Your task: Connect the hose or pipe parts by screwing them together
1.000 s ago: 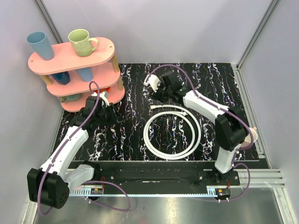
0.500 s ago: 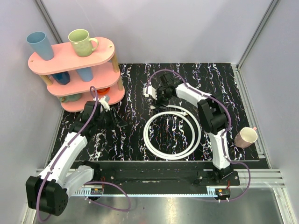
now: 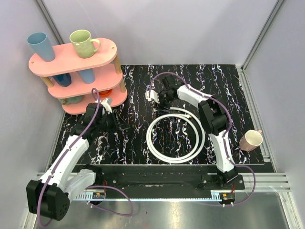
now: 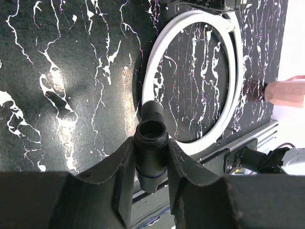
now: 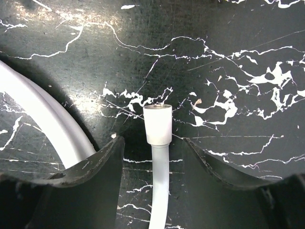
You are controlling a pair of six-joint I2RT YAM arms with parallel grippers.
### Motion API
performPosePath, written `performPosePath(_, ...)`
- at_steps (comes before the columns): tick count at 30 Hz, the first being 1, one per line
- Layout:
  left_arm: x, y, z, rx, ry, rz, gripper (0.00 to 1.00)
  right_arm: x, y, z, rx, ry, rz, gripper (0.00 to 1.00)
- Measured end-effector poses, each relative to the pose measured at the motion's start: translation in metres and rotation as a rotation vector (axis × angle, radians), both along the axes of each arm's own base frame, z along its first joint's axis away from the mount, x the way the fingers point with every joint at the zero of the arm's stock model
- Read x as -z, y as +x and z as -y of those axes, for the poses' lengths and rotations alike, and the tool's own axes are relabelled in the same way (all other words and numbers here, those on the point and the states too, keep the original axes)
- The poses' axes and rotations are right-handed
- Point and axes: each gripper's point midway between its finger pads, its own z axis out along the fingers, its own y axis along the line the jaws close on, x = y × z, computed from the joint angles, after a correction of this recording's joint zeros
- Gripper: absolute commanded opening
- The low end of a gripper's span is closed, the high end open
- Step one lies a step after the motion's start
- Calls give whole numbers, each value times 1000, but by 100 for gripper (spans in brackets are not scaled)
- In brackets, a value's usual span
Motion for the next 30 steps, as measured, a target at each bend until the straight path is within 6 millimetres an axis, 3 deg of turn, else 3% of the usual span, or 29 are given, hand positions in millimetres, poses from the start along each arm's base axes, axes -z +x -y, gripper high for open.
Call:
performPosePath(11, 2, 0, 0, -1, 2, -8, 0, 9, 1, -4, -16, 6, -15, 53)
performPosePath(17, 8, 1, 0, -2, 8, -31, 0, 9, 0, -5, -24, 11, -16, 43)
performPosePath(21, 8, 2, 0, -3, 8, -32, 0, 10, 0, -6, -27, 16, -20, 43)
performPosePath(26, 8, 6, -1, -10, 7, -27, 0, 9, 1, -8, -29, 21, -13, 51)
performPosePath(30, 9, 7, -1, -13, 6, -26, 0, 9, 3, -10, -30, 26, -3, 44)
